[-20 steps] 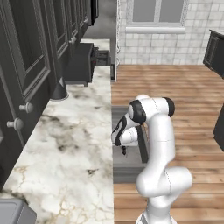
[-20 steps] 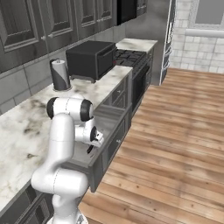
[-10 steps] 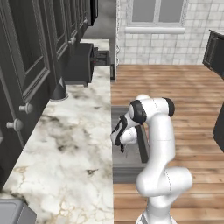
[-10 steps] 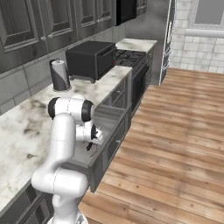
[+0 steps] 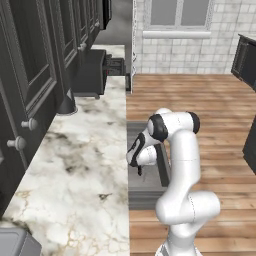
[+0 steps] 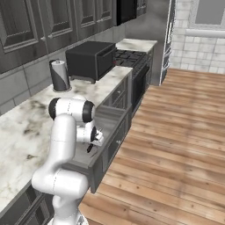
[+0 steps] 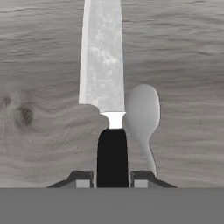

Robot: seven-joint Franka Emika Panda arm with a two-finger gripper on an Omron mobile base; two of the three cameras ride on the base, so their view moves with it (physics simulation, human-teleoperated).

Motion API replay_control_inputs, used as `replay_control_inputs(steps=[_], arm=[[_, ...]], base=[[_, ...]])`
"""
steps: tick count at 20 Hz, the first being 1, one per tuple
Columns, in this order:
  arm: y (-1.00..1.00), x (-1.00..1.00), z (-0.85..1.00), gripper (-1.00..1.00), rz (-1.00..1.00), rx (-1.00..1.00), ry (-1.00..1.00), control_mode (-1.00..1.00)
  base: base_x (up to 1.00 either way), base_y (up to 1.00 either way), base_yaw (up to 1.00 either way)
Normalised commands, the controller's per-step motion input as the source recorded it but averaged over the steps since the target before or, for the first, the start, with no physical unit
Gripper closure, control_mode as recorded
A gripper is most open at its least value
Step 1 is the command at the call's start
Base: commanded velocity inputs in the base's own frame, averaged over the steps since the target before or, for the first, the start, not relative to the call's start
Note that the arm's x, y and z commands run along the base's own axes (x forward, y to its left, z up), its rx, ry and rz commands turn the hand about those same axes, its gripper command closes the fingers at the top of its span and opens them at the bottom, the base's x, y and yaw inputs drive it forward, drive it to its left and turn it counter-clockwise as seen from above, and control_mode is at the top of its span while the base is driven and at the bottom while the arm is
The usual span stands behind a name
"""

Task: Pick up the metallic utensils from the counter and place them in the open drawer. Make sure not to pick up any wooden utensils.

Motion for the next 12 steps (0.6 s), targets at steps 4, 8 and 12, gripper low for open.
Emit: replay_control_inputs(steps=[4, 8, 12], arm=[[-0.01, 0.00, -0.17, -1.00, 0.00, 0.01, 0.00, -1.00], [-0.12, 0.00, -0.12, -1.00, 0.00, 0.01, 0.00, -1.00], [-0.15, -0.02, 0.00, -1.00, -0.02, 0.00, 0.00, -1.00]], base=[[0.00, 0.00, 0.00], [0.00, 0.00, 0.00], [0.00, 0.00, 0.00]])
